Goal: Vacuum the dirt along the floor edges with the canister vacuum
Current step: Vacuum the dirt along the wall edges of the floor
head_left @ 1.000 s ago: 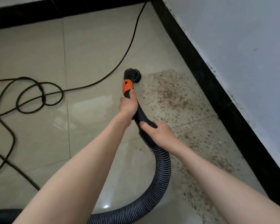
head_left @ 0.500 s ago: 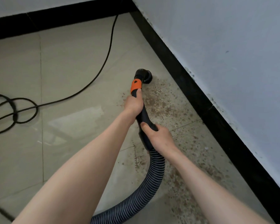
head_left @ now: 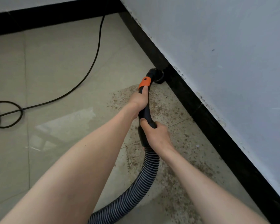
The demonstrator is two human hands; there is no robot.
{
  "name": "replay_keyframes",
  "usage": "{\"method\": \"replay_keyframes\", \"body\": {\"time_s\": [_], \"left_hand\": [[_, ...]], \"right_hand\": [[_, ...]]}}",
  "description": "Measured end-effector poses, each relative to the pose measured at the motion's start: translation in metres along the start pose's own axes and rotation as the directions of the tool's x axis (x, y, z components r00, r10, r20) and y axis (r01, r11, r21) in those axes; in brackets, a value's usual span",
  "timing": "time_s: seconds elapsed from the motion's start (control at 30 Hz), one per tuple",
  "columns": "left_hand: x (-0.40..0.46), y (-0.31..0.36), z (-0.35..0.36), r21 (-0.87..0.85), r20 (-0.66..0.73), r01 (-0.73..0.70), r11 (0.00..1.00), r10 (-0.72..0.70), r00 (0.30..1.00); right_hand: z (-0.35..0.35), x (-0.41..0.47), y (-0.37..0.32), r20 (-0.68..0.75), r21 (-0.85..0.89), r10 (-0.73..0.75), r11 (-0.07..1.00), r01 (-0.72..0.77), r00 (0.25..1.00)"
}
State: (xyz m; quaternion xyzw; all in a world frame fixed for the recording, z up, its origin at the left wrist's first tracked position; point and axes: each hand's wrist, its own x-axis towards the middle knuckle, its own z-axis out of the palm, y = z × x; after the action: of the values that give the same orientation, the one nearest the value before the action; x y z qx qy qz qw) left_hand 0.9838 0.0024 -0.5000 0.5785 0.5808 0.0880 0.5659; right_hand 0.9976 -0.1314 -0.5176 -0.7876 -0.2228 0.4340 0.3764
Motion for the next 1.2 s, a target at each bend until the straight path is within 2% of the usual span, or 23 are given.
{"method": "replay_keyframes", "body": {"time_s": [0.13, 0.37, 0.6, 0.8, 1.03, 1.1, 1.2], "left_hand": [[-0.006, -0.003, -0.018, -0.011, -0.061, 0.014, 1.0, -0.015, 0.998], [-0.029, -0.041, -0.079, -0.257, -0.218, 0.045, 0.965, -0.104, 0.97], [-0.084, -0.096, -0.131, -0.482, -0.29, 0.048, 0.875, -0.211, 0.934], [-0.136, -0.136, -0.136, -0.575, -0.347, 0.091, 0.813, -0.343, 0.873], [-0.156, -0.146, -0.117, -0.561, -0.331, 0.159, 0.812, -0.396, 0.857], [-0.156, -0.143, -0.109, -0.548, -0.309, 0.173, 0.819, -0.39, 0.868], [-0.15, -0.131, -0.098, -0.493, -0.268, 0.195, 0.848, -0.362, 0.893]], "right_hand": [[0.007, -0.005, -0.012, 0.036, -0.006, -0.03, 1.0, 0.03, 0.999], [0.037, -0.035, -0.036, 0.159, -0.109, -0.125, 0.984, 0.143, 0.979], [0.069, -0.078, -0.036, 0.334, -0.299, -0.194, 0.906, 0.299, 0.923], [0.069, -0.109, -0.022, 0.484, -0.356, -0.157, 0.864, 0.357, 0.861], [0.05, -0.117, -0.007, 0.611, -0.21, -0.051, 0.952, 0.224, 0.79], [0.044, -0.118, -0.001, 0.599, -0.175, -0.035, 0.969, 0.173, 0.8], [0.037, -0.117, 0.006, 0.519, -0.162, -0.058, 0.973, 0.164, 0.853]]}}
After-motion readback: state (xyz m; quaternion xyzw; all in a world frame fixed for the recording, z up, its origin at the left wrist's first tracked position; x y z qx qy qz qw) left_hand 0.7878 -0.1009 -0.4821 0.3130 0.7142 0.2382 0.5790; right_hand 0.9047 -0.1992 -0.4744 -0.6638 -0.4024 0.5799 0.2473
